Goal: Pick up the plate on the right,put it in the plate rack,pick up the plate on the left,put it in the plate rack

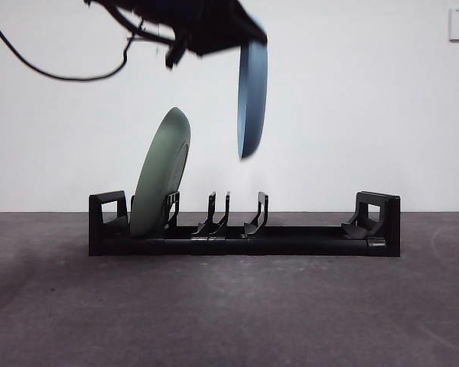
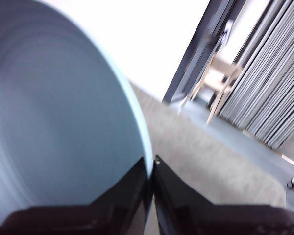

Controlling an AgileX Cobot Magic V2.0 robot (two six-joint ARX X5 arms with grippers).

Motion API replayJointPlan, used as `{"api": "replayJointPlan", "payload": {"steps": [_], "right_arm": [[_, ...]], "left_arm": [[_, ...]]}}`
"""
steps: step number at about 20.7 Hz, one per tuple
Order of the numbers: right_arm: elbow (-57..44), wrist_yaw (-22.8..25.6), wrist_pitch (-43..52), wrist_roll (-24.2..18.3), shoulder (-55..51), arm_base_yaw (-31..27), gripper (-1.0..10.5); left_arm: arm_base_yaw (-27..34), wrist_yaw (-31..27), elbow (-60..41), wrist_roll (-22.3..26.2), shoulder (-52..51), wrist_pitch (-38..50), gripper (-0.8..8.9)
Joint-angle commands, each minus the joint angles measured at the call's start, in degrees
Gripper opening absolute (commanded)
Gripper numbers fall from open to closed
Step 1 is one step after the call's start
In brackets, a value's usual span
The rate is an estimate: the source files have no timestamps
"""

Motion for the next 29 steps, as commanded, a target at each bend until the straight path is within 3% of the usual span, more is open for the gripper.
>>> {"api": "replayJointPlan", "payload": {"steps": [1,12,18,24,29], "right_arm": [[0.0,0.17,0.33,-0.81,0.17,0.04,5.9],[0.0,0.2,0.33,-1.42,0.2,0.04,5.9],[0.0,0.2,0.33,-1.44,0.55,0.04,5.9],[0.0,0.15,0.33,-1.44,1.4,0.04,5.9],[0.0,0.13,0.31,-1.46,2.32,0.04,5.9]], "left_arm": [[0.13,0.04,-0.22,-0.07,2.1,-0.24,-0.09],[0.02,-0.31,-0.22,0.44,7.8,-2.08,-0.09],[-0.7,-6.51,-0.22,4.11,8.44,-7.28,-0.08],[-2.16,-7.21,-0.22,4.87,8.44,-8.37,0.07],[-3.69,-7.32,-0.22,4.98,8.44,-8.28,2.6]]}}
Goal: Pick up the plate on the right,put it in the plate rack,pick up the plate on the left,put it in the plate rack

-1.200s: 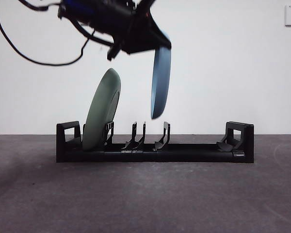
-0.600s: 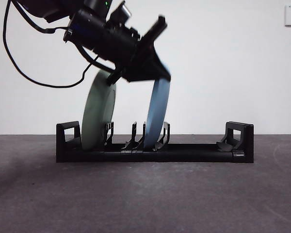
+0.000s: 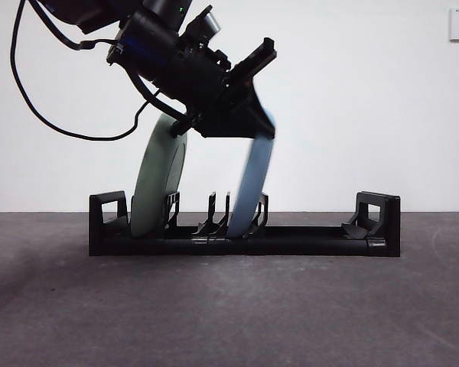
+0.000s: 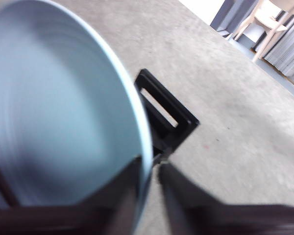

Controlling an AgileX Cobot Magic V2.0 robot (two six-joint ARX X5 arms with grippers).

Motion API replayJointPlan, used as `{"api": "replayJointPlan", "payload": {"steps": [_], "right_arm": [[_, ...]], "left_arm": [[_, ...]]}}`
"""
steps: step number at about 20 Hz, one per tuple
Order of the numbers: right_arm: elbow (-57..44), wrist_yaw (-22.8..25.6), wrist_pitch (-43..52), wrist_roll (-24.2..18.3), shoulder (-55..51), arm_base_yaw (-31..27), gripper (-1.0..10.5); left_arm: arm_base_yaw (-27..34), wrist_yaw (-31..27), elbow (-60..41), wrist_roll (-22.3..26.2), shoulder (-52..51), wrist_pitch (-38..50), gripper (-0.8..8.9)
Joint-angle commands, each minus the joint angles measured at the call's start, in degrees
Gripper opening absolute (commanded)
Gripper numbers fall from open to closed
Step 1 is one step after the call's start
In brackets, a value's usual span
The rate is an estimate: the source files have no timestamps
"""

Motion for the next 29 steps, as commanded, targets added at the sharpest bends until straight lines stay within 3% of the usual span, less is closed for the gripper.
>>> {"api": "replayJointPlan", "payload": {"steps": [1,7,12,13,15,16,19,23,26,29], "right_arm": [[0.0,0.13,0.28,-0.5,0.59,0.04,5.9],[0.0,0.13,-0.66,-0.5,1.51,0.04,5.7],[0.0,0.15,-2.08,-1.97,2.36,0.04,2.9],[0.0,0.17,-2.34,-2.62,2.45,0.04,2.0],[0.0,0.15,-2.6,-3.72,2.75,0.04,0.3],[0.0,0.2,-2.71,-4.07,2.75,0.04,-0.2],[0.0,0.2,-2.67,-4.37,2.73,0.04,-0.1],[-0.61,2.1,-2.43,-4.55,1.97,0.07,-0.1],[-5.92,3.82,2.45,-4.33,-2.12,0.11,-0.1],[-14.45,4.83,8.24,-2.93,-8.55,0.13,-0.1]], "left_arm": [[-0.9,-0.24,-0.22,1.49,0.44,0.0,2.71],[-2.1,-0.15,-0.15,3.82,-0.92,-0.04,2.84],[-3.65,-0.04,-0.15,6.56,-7.21,-0.74,2.73],[-3.89,-0.11,-0.15,7.63,-9.09,-1.44,2.2],[-4.31,-0.11,-0.15,10.51,-13.11,-3.8,0.17],[-4.55,-0.39,-0.15,12.2,-15.39,-5.35,-0.08],[-4.52,-3.26,-0.15,16.52,-22.29,-11.96,-0.08],[-3.48,-14.58,-0.17,23.56,-32.85,-26.01,-0.08],[2.34,-16.83,-1.27,23.56,-40.3,-31.65,-0.08],[8.48,-16.9,-7.61,22.95,-48.52,-30.6,-0.08]]}}
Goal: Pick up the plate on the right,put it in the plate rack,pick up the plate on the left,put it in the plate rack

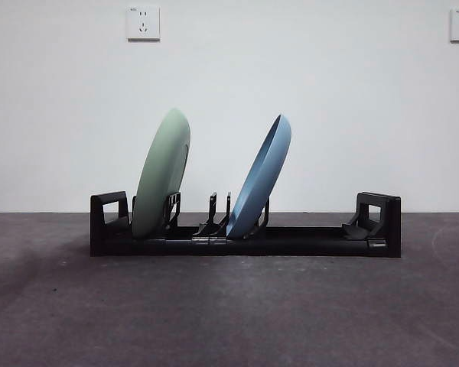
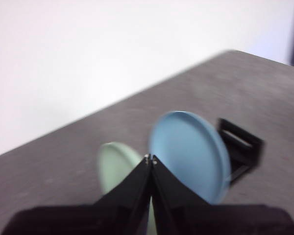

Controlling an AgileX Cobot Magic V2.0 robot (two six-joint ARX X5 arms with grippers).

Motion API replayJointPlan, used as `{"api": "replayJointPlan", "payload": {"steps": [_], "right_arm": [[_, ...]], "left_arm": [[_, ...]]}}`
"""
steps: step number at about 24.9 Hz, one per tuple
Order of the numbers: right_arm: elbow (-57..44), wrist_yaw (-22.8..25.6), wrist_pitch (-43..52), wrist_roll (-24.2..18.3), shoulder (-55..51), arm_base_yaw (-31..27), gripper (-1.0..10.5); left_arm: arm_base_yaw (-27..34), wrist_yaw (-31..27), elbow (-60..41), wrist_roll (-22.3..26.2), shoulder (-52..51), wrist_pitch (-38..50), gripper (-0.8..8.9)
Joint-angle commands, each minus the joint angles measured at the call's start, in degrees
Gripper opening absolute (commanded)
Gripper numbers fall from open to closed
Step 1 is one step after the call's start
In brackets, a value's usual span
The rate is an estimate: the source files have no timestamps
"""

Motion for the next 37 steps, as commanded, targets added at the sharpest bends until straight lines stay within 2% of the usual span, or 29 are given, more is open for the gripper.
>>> {"api": "replayJointPlan", "payload": {"steps": [1,5,9,12,13,18,23,29,31,34,37], "right_arm": [[-7.93,0.39,3.93,2.23,-5.35,0.11,-0.1],[-19.04,6.12,5.7,2.95,-15.67,0.13,-0.1],[-20.06,6.14,5.03,4.31,-18.34,0.13,-0.1],[-20.06,6.14,4.92,11.02,-18.34,0.13,-0.1],[-20.06,6.12,4.94,12.07,-18.29,0.13,-0.1],[-20.06,5.97,4.94,12.26,-18.29,0.13,0.0],[-20.06,10.86,4.94,12.15,-18.29,0.11,0.0],[-20.06,10.84,4.94,12.15,-18.29,0.11,0.0],[-20.06,10.82,4.92,12.15,-18.29,0.11,0.0],[-20.06,10.58,4.92,12.15,-18.29,0.13,0.0],[-20.06,10.62,4.92,12.15,-18.29,0.13,0.0]], "left_arm": [[3.85,-0.04,-7.65,0.15,-6.73,0.87,-0.08],[6.56,-0.44,-22.95,-3.52,-20.96,4.96,-0.08],[6.51,-3.06,-27.02,-4.11,-28.57,4.22,-0.08],[6.51,-3.1,-26.99,-4.11,-30.49,1.14,-0.02],[6.51,-3.13,-26.99,-4.09,-30.58,0.07,-0.02],[6.51,-2.99,-26.99,-4.09,-29.94,-4.61,-0.02],[6.51,-3.06,-26.99,-4.09,-28.15,-8.28,-0.03],[6.32,-2.8,-26.99,-4.09,-26.67,-11.34,-0.03],[6.99,-4.04,-27.02,-1.22,-28.09,-12.04,-0.02],[9.92,-3.78,-27.58,-0.66,-31.15,-10.16,-0.03],[14.53,-0.28,-31.52,-0.63,-35.3,-2.49,-0.02]]}}
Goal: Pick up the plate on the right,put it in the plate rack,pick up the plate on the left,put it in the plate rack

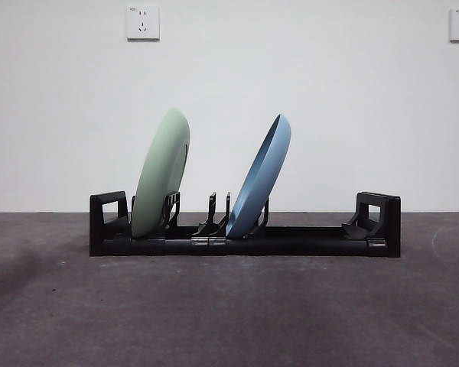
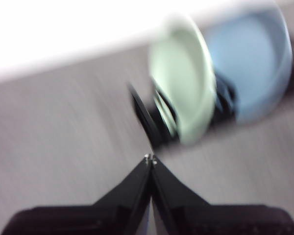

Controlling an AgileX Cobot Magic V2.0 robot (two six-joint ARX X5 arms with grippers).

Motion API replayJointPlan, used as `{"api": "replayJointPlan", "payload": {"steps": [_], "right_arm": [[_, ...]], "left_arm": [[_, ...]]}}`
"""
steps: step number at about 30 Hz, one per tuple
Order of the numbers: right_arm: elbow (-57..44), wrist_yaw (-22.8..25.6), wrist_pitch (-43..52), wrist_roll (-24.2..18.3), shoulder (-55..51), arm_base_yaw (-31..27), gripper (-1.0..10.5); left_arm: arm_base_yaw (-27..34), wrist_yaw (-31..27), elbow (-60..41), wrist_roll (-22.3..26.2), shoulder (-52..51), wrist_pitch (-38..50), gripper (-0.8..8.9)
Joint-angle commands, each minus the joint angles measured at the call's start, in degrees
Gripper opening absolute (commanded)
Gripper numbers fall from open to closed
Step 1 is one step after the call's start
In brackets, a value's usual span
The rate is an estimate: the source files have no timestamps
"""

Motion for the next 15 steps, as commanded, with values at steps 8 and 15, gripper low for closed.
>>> {"api": "replayJointPlan", "payload": {"steps": [8,15], "right_arm": [[-0.24,0.15,0.31,0.55,-0.04,0.11,0.0],[-0.24,0.15,0.31,0.55,-0.04,0.11,0.0]], "left_arm": [[11.23,2.62,-21.03,0.63,-12.26,20.0,-0.03],[13.42,2.47,-31.17,-0.61,-18.32,20.39,-0.02]]}}
